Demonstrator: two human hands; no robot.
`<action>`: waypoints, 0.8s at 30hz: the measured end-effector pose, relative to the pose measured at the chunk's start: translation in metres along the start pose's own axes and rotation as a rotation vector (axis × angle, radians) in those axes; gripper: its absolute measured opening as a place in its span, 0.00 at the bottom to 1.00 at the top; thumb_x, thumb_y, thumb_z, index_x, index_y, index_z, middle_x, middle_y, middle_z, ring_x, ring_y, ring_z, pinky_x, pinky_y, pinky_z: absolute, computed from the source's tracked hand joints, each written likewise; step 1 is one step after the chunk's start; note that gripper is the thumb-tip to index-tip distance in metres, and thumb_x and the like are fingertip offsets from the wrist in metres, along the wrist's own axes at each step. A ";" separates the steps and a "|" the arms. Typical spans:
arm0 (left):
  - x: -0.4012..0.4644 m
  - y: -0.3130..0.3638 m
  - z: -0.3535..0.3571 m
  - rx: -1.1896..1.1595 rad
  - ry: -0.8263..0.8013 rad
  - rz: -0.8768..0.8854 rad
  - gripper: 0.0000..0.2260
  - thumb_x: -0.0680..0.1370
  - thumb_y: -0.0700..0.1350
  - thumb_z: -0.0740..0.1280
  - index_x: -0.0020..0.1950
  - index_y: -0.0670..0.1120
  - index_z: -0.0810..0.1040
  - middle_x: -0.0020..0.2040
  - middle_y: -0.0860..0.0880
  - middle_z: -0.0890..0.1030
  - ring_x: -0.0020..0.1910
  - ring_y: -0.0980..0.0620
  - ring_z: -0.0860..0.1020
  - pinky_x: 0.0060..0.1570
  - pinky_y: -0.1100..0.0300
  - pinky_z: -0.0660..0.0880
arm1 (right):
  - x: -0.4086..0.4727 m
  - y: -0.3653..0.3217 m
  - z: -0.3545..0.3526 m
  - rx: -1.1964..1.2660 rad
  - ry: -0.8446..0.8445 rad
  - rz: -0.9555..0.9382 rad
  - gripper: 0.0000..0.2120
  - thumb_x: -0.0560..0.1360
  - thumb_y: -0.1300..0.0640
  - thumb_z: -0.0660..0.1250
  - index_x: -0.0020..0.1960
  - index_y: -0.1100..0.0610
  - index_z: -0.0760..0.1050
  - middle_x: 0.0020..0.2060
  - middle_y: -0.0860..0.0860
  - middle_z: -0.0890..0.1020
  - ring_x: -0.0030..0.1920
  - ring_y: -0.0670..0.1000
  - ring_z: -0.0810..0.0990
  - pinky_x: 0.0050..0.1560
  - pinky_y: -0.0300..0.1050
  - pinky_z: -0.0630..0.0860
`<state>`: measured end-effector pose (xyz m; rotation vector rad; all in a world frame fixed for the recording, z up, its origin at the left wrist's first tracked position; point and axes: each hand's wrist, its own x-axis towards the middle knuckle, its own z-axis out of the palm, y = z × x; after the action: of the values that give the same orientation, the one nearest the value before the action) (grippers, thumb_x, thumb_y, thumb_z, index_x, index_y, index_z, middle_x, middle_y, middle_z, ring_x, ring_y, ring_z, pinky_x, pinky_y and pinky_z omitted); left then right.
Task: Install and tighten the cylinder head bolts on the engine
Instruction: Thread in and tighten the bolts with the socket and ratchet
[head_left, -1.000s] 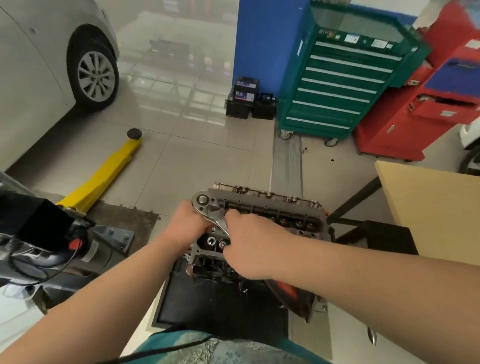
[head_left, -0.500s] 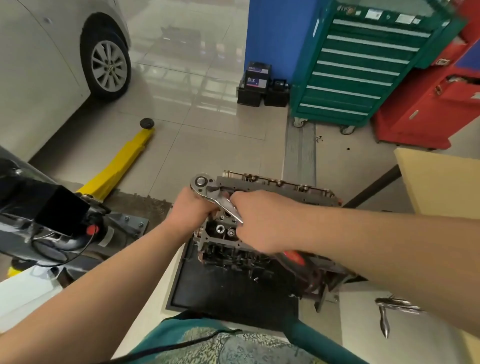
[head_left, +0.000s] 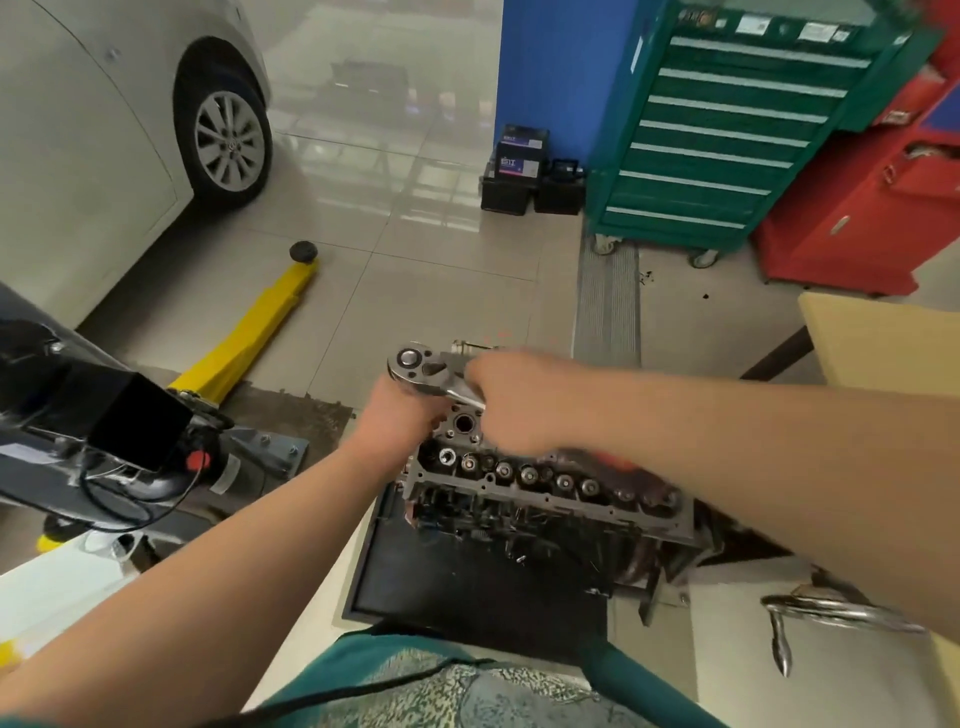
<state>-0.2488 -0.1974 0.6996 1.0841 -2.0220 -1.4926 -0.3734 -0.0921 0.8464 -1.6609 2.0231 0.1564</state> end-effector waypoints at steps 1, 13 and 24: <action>-0.003 -0.001 0.000 -0.033 -0.019 0.015 0.13 0.69 0.41 0.70 0.36 0.61 0.81 0.30 0.58 0.80 0.27 0.64 0.73 0.27 0.67 0.71 | 0.009 0.003 -0.010 -0.105 0.055 -0.009 0.07 0.76 0.64 0.65 0.51 0.55 0.75 0.41 0.50 0.80 0.40 0.51 0.80 0.34 0.45 0.76; -0.002 0.008 -0.006 -0.041 -0.086 0.051 0.12 0.66 0.38 0.67 0.30 0.56 0.76 0.28 0.56 0.76 0.28 0.60 0.71 0.29 0.61 0.70 | -0.007 -0.013 0.003 -0.160 -0.075 -0.029 0.03 0.80 0.59 0.64 0.52 0.58 0.74 0.41 0.51 0.77 0.37 0.50 0.76 0.35 0.45 0.73; -0.008 0.010 -0.007 -0.048 -0.042 -0.117 0.09 0.67 0.44 0.66 0.26 0.54 0.76 0.25 0.55 0.75 0.23 0.61 0.68 0.25 0.66 0.68 | -0.025 -0.025 0.021 0.075 -0.148 -0.016 0.07 0.77 0.55 0.66 0.50 0.57 0.71 0.41 0.52 0.79 0.37 0.51 0.80 0.29 0.46 0.72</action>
<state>-0.2422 -0.1943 0.7119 1.1787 -1.9705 -1.6262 -0.3402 -0.0678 0.8449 -1.5722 1.8826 0.1895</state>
